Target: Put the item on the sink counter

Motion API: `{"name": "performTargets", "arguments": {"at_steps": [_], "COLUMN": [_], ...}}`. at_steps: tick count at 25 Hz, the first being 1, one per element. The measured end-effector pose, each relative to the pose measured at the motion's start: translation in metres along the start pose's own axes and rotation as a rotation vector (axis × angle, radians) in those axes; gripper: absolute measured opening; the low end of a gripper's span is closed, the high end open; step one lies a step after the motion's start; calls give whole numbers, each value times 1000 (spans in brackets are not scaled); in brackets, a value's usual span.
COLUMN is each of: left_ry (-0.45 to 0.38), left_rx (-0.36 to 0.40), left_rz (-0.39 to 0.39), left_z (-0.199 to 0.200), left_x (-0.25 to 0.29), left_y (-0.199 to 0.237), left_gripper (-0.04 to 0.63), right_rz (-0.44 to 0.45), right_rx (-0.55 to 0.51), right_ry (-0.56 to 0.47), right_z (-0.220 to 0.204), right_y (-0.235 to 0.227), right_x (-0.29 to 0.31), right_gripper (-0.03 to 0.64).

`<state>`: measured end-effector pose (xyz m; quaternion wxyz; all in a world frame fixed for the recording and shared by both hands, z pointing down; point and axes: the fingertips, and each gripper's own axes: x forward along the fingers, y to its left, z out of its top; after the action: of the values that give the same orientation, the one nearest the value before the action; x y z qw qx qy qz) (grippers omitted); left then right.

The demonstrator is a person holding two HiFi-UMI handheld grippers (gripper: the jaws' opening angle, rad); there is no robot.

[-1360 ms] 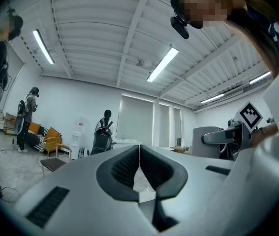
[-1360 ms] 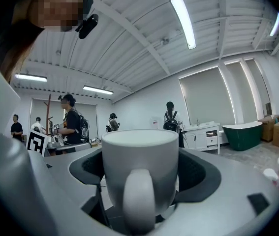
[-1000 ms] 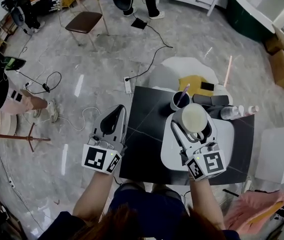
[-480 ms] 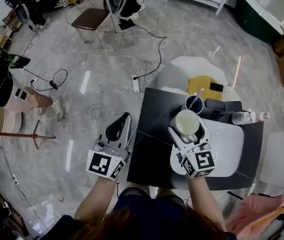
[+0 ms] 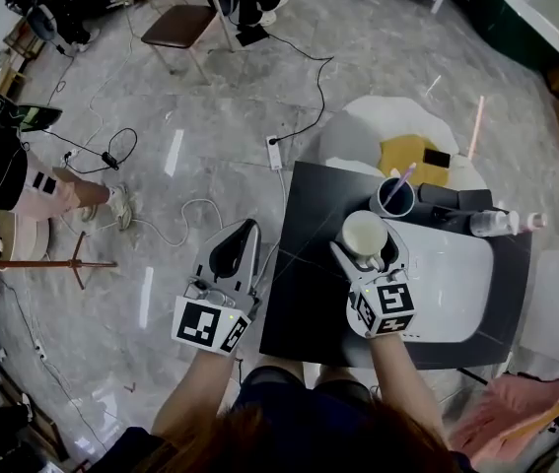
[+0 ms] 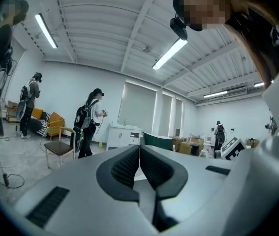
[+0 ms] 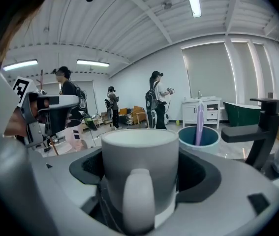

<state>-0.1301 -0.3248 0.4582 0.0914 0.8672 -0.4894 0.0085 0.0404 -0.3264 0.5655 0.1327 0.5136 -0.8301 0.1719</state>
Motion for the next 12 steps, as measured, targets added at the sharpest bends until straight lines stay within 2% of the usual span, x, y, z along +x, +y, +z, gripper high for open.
{"name": "performTargets", "arguments": {"at_steps": [12], "left_ry": [24], "left_rx": [-7], "left_rz": [-7], "left_z": [-16], "left_x": [0], "left_y": [-6], "left_gripper": [23], "right_rz": [-15], "right_rx": [-89], "right_ry": [65], "right_z": [-49], "right_y": [-6], "right_x": [23], "right_gripper": [442]}}
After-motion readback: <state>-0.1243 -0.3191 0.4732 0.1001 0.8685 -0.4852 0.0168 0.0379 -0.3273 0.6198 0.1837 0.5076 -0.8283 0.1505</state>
